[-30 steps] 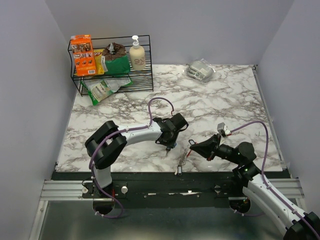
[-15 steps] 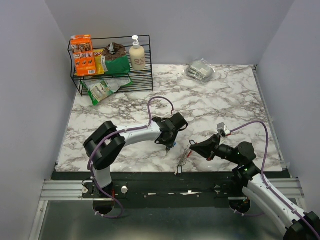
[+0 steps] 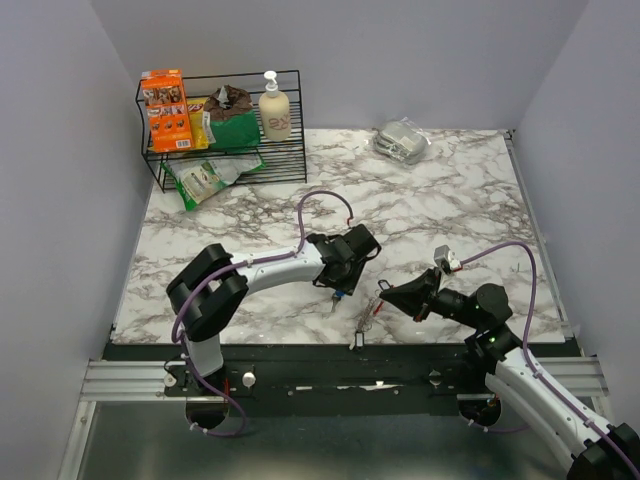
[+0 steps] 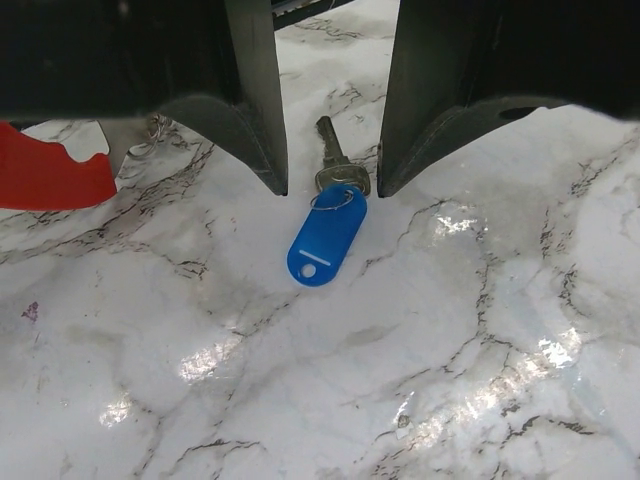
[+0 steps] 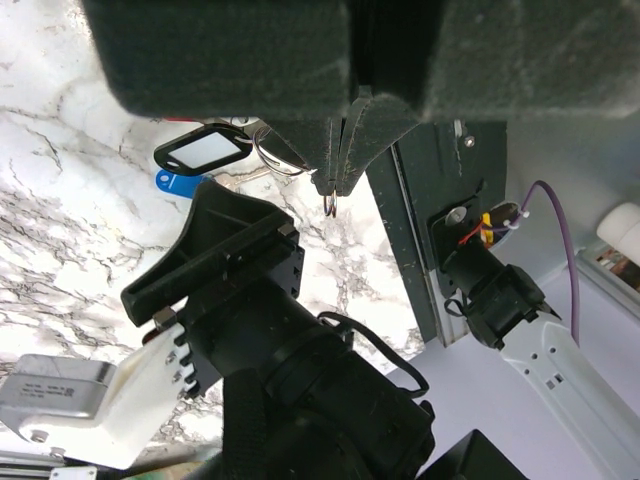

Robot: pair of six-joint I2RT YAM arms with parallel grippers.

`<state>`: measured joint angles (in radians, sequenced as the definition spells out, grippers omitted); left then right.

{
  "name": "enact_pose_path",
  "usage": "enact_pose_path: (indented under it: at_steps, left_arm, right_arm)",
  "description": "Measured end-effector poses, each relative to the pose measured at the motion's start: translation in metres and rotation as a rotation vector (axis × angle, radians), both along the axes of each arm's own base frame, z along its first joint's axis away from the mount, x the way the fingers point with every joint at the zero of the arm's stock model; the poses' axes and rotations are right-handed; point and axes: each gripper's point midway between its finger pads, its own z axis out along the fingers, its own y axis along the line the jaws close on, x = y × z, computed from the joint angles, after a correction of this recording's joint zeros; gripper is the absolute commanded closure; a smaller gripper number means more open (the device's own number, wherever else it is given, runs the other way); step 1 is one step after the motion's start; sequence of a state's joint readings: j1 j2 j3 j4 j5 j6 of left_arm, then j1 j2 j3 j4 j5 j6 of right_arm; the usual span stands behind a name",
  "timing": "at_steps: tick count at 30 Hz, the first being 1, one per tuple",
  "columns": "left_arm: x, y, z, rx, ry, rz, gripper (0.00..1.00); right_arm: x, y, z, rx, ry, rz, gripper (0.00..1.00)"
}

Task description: Put the keys on the keyring

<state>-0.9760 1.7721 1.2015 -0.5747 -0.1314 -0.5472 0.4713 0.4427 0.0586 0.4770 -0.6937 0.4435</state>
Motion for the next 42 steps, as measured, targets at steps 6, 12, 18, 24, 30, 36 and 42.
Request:
enact_pose_path:
  at_steps: [6, 12, 18, 24, 30, 36, 42]
  left_arm:
    - [-0.001, -0.003, -0.007, 0.018, 0.01, -0.007, 0.52]
    - [0.001, -0.005, -0.013, 0.033, 0.01, -0.008, 0.66]
    - [-0.002, -0.006, -0.02, 0.05, 0.016, -0.027, 0.77]
    - [-0.002, -0.006, -0.02, 0.051, 0.012, -0.037, 0.94]
    - [-0.002, -0.006, -0.021, 0.054, 0.009, -0.04, 1.0]
    - [-0.001, -0.001, -0.023, 0.071, -0.001, -0.033, 1.0]
    - [0.0, 0.01, -0.023, 0.081, -0.017, -0.01, 1.0]
  right_arm:
    - [-0.001, 0.0, 0.002, 0.005, -0.01, 0.0, 1.0]
    - [-0.001, 0.0, 0.003, 0.006, -0.011, 0.0, 0.99]
    - [-0.001, 0.0, 0.002, 0.005, -0.009, 0.0, 1.0]
    - [-0.001, 0.0, 0.001, 0.003, -0.006, 0.0, 1.0]
    - [-0.001, 0.0, 0.001, 0.003, -0.005, 0.0, 1.0]
    - [-0.001, 0.0, 0.001, 0.003, -0.005, 0.0, 1.0]
    - [-0.001, 0.0, 0.001, 0.003, -0.005, 0.0, 1.0]
